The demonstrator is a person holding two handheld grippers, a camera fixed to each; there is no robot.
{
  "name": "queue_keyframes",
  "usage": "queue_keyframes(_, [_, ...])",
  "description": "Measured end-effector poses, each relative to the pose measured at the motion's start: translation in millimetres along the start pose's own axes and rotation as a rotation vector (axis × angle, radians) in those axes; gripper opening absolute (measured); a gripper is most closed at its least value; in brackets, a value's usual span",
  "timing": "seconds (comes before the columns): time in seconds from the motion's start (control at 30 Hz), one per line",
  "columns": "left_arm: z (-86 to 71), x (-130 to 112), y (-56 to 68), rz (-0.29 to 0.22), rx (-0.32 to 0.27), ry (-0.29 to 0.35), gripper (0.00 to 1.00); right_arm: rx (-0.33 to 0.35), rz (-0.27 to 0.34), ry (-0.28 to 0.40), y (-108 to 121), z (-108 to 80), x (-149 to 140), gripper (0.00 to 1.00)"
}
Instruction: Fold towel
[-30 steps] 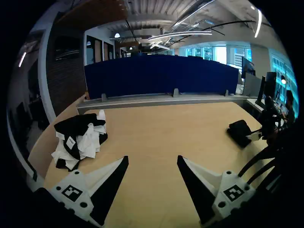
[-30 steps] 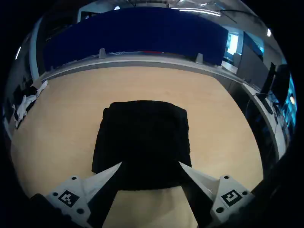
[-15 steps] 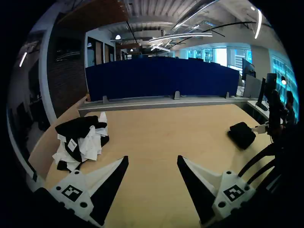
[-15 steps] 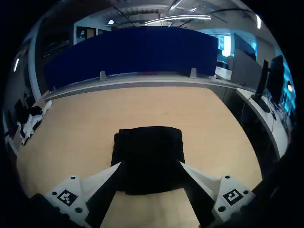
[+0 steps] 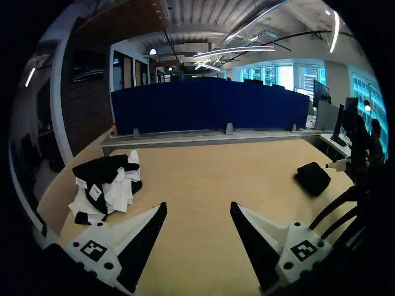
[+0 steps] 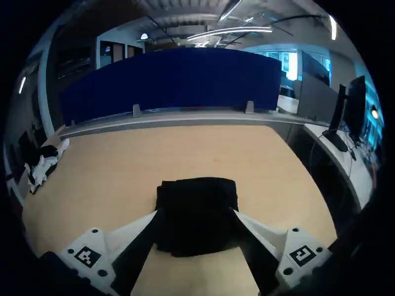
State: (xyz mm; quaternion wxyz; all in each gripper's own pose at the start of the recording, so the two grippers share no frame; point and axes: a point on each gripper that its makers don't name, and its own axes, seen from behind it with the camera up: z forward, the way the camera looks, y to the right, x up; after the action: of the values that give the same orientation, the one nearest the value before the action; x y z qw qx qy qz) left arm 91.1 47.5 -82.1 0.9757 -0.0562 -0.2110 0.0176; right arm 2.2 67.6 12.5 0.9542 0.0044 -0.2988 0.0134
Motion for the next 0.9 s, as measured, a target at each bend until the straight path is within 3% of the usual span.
queue_keyframes(0.2, [-0.4,5,-3.6,-0.013,0.001,0.018,0.95,-0.004,0.023,0.069,-7,-8.0,21,1.00])
queue_keyframes(0.53, [3.4,24,-12.1,-0.038,0.011,0.073,0.95,0.012,0.079,0.245,-29,-39.7,73,1.00])
queue_keyframes(0.7, [5.4,37,-17.3,-0.049,0.019,0.107,0.95,0.026,0.081,0.337,-43,-59.9,99,1.00])
queue_keyframes(0.9, [6.9,54,-25.7,-0.071,0.035,0.151,0.95,0.081,0.048,0.472,-75,-95.7,132,1.00])
